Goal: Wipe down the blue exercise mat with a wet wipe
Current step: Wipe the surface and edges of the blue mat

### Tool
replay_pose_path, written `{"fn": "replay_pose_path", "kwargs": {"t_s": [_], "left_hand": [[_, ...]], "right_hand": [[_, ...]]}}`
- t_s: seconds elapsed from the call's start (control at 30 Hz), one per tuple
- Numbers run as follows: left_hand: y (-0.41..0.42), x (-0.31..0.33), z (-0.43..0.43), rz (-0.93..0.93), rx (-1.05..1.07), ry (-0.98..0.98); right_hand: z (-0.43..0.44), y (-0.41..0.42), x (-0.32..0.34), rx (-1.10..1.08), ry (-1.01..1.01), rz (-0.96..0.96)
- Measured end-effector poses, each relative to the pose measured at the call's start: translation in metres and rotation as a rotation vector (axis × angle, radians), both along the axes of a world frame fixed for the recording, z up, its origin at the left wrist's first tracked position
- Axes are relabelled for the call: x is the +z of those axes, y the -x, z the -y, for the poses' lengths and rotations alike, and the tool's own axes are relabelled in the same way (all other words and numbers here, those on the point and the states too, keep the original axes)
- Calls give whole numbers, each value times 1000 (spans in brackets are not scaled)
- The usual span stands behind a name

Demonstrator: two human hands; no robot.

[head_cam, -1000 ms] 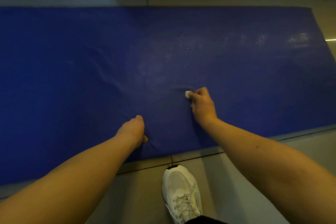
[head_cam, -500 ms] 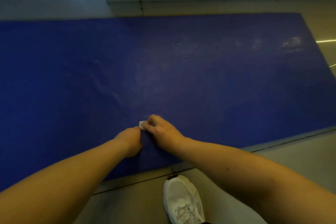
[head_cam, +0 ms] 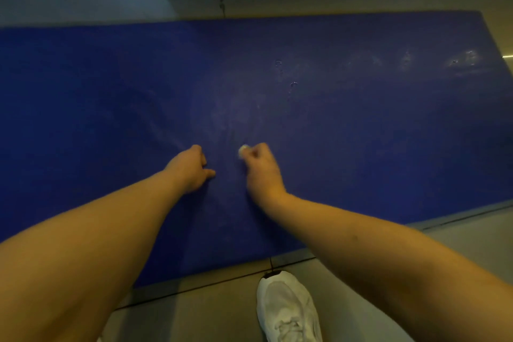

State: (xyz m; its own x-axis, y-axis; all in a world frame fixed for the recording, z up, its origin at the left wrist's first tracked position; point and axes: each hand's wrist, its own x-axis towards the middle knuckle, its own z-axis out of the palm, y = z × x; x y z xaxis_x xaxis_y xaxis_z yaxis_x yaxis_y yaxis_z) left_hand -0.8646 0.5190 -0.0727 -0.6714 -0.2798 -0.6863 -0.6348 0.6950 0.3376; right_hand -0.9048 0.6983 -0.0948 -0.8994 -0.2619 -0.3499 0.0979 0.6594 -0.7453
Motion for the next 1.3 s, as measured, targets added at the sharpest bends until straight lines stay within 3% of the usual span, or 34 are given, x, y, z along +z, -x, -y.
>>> {"fn": "replay_pose_path", "kwargs": {"t_s": [0.13,0.2,0.33,0.4,0.47,0.63,0.7,0.87,0.93,1.1,1.23,1.3], "left_hand": [[-3,-2,3,-31,-7,-39],[-5,-3,3,-24,-15,-37],[-2,-2,-1,-14,-18,-42],[-2,0,-3,-32,-27,-8],[-2,1,-4,-48,-41,26],[4,-1,-1,54,-60,-3],[4,-2,-1,53,-82,29],[1,-4,-4,46,-81,50],[2,-4,-3,65,-81,45],[5,-2,-3,81,-81,29],[7,-3,-4,94,-73,25],[7,-4,-4,94,-71,29]], "right_hand": [[15,-45,-8,567,-46,-50],[7,-33,-5,658,-109,-78],[-19,29,-1,440,-229,-313],[-35,65,1,235,-302,-237],[-51,93,-3,262,-481,-324],[-23,68,7,130,-365,-329],[-3,35,3,168,-335,-325],[15,-13,-7,496,-183,-362],[10,0,0,419,-127,-251],[-12,28,13,324,-246,-139],[-22,39,12,231,-380,-215],[-17,33,12,250,-353,-236]]}}
